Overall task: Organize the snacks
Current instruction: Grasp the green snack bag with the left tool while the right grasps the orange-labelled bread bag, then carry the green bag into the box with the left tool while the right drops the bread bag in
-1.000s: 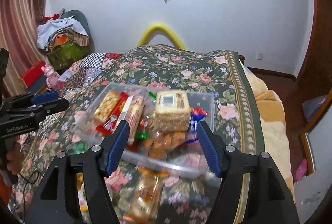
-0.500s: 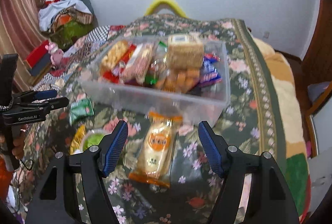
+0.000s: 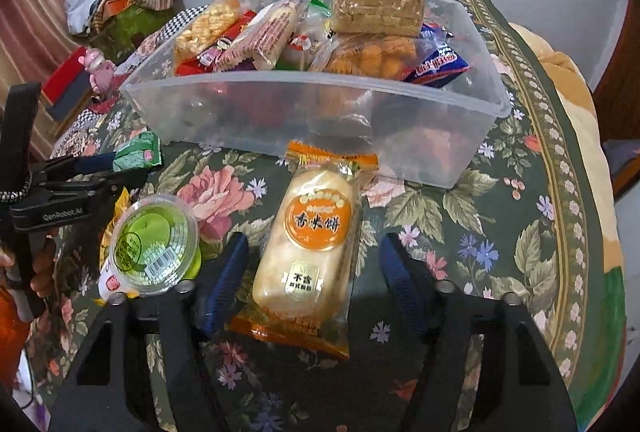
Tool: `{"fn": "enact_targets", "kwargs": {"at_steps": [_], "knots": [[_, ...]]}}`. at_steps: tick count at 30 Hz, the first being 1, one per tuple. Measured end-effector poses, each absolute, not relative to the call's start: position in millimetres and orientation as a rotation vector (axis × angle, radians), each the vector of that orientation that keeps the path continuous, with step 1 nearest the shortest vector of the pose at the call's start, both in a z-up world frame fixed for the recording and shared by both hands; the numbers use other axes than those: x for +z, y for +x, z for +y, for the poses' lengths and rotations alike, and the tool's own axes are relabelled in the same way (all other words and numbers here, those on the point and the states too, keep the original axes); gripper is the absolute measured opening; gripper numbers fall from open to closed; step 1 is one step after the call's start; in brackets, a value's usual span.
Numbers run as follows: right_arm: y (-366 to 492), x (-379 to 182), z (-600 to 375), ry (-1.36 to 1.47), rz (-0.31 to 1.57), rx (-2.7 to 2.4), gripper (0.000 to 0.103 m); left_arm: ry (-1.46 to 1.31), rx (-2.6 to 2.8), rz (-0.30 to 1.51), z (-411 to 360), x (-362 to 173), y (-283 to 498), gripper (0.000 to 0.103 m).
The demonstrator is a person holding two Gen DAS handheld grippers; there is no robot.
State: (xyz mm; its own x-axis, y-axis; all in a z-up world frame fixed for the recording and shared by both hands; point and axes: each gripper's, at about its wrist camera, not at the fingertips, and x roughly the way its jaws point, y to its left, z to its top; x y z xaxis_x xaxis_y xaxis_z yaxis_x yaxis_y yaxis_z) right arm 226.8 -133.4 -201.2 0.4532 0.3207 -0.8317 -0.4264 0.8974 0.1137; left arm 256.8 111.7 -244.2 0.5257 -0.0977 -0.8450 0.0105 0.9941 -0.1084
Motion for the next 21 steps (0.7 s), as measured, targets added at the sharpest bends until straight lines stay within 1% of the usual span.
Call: {"fn": "enact_targets", "kwargs": {"at_steps": [1, 2, 3, 4, 5, 8, 10, 12, 13, 14, 21], "knots": [[227, -201, -134, -0.116, 0.997, 0.463, 0.049, -0.091, -0.068, 1.011, 111, -244, 257, 0.059], [228, -201, -134, -0.113, 0.996, 0.464, 0.042, -0.086, -0.071, 1.003, 110, -243, 256, 0.053], [229, -201, -136, -0.109, 0.995, 0.464, 0.037, -0.083, -0.071, 0.996, 109, -242, 256, 0.050], [229, -200, -137, -0.103, 0.993, 0.465, 0.034, -0.080, -0.074, 0.988, 108, -241, 255, 0.044], [228, -200, -138, -0.094, 0.992, 0.469, 0.032, -0.077, -0.074, 0.984, 108, -240, 253, 0.041], [228, -198, -141, -0.081, 0.986, 0.471, 0.032, -0.070, -0.069, 0.975, 108, -236, 247, 0.031], [224, -195, -141, -0.078, 0.970, 0.460, 0.032, -0.076, -0.068, 0.969, 108, -233, 241, 0.028], [219, -192, -141, -0.081, 0.957, 0.461, 0.032, -0.083, -0.068, 0.965, 110, -228, 235, 0.023], [216, -189, -141, -0.083, 0.951, 0.464, 0.032, -0.084, -0.065, 0.962, 111, -225, 233, 0.016], [213, -186, -142, -0.083, 0.944, 0.466, 0.032, -0.091, -0.072, 0.961, 111, -221, 229, 0.000], [205, -167, -152, -0.068, 0.897, 0.468, 0.032, -0.072, -0.105, 0.939, 105, -202, 213, 0.000]]}}
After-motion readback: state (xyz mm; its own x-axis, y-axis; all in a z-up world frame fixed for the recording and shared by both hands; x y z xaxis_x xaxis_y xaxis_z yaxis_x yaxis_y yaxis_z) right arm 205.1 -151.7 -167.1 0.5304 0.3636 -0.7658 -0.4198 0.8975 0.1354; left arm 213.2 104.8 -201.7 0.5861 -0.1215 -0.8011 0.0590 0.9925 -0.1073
